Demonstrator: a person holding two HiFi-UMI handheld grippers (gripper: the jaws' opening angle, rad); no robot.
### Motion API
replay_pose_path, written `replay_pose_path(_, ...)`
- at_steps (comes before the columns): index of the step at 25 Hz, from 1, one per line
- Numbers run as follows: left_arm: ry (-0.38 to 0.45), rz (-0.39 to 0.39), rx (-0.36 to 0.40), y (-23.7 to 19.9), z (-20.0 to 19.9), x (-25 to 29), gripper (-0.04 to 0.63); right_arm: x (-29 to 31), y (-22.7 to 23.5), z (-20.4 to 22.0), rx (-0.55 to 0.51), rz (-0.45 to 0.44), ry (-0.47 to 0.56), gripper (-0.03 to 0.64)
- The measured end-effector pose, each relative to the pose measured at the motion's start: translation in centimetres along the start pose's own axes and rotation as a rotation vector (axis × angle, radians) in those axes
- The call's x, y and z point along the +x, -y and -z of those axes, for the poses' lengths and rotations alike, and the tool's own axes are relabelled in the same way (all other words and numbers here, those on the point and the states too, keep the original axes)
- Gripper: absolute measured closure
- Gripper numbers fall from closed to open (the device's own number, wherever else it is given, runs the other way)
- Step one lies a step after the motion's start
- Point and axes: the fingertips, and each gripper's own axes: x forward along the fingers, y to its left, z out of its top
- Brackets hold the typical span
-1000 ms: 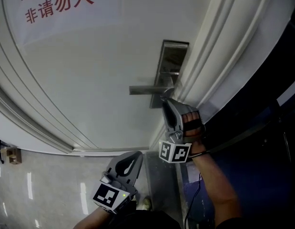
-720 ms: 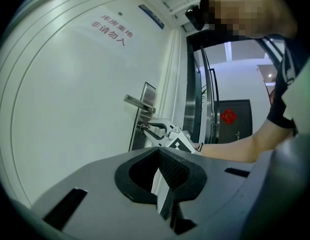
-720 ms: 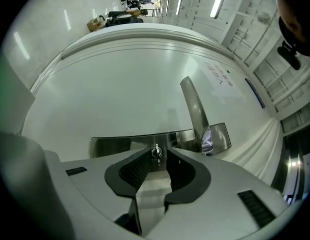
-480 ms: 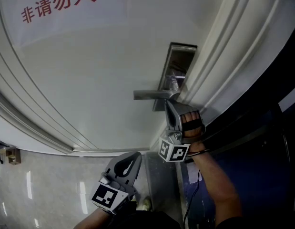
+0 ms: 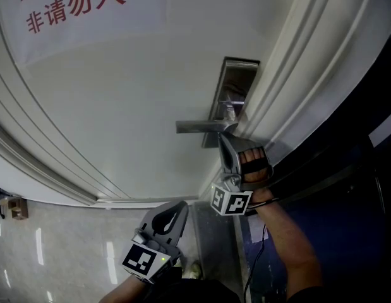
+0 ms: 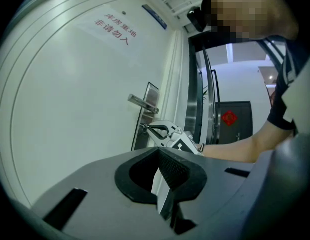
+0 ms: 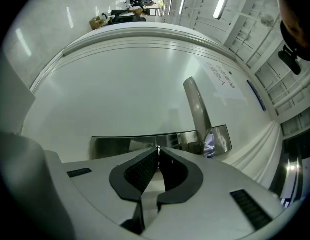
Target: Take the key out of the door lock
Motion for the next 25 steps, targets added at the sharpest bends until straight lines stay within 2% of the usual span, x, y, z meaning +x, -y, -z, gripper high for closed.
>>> replay_pose_path(25, 0.001, -0.005, -0.008, 0.8, 0.5, -0.4, 0.591, -1.3, 0.0, -0.4, -0.06, -0.008, -0.006, 0.594)
